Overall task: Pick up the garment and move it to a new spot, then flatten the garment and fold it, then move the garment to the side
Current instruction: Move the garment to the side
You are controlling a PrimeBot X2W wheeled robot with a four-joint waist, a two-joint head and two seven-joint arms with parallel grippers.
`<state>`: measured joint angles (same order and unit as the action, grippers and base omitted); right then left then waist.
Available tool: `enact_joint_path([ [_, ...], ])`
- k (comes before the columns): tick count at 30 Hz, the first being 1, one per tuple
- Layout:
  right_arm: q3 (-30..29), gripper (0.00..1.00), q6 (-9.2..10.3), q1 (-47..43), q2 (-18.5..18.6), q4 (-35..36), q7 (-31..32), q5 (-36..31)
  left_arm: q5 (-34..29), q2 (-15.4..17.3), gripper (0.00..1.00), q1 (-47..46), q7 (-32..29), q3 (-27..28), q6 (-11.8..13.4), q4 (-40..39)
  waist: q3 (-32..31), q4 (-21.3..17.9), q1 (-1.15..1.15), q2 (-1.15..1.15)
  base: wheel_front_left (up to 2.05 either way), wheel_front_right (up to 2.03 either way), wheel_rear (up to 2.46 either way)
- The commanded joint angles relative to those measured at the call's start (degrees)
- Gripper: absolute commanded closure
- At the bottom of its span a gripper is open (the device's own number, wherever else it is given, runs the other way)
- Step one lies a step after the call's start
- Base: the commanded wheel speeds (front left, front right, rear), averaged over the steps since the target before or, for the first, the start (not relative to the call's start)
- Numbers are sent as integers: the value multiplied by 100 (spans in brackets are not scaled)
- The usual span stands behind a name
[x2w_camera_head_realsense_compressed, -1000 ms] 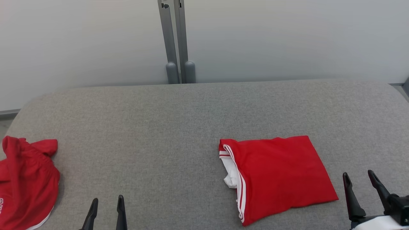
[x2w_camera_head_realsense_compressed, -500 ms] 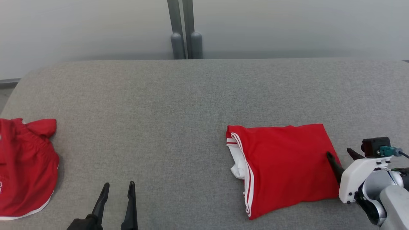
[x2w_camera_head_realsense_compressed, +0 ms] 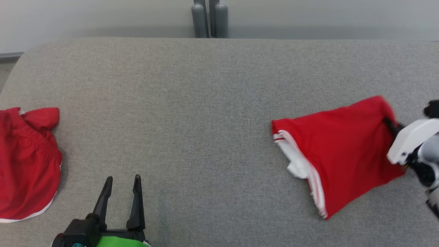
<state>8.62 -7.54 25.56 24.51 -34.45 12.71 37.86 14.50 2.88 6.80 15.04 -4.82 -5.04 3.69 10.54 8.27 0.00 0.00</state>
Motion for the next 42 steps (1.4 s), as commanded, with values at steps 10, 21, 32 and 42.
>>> enact_joint_path([
  [10,-1260,100,8,1857,1072,-1011,-553,-1374,147,9,0,-1032,17,-294,29,-329,1640,-495,0,0,0,0,0],
  [21,-2203,100,8,2307,1573,-1875,-874,-2674,9,9,0,-825,18,-206,15,-450,1677,-297,0,0,0,0,0],
  [32,-2641,0,8,2097,988,-1383,-2242,-3787,131,10,0,-545,17,-83,56,-393,951,-551,0,0,0,0,0],
  [42,-2020,0,8,-181,-11,721,-2788,-3213,384,9,0,170,18,324,247,-61,-579,-806,0,0,0,0,0],
])
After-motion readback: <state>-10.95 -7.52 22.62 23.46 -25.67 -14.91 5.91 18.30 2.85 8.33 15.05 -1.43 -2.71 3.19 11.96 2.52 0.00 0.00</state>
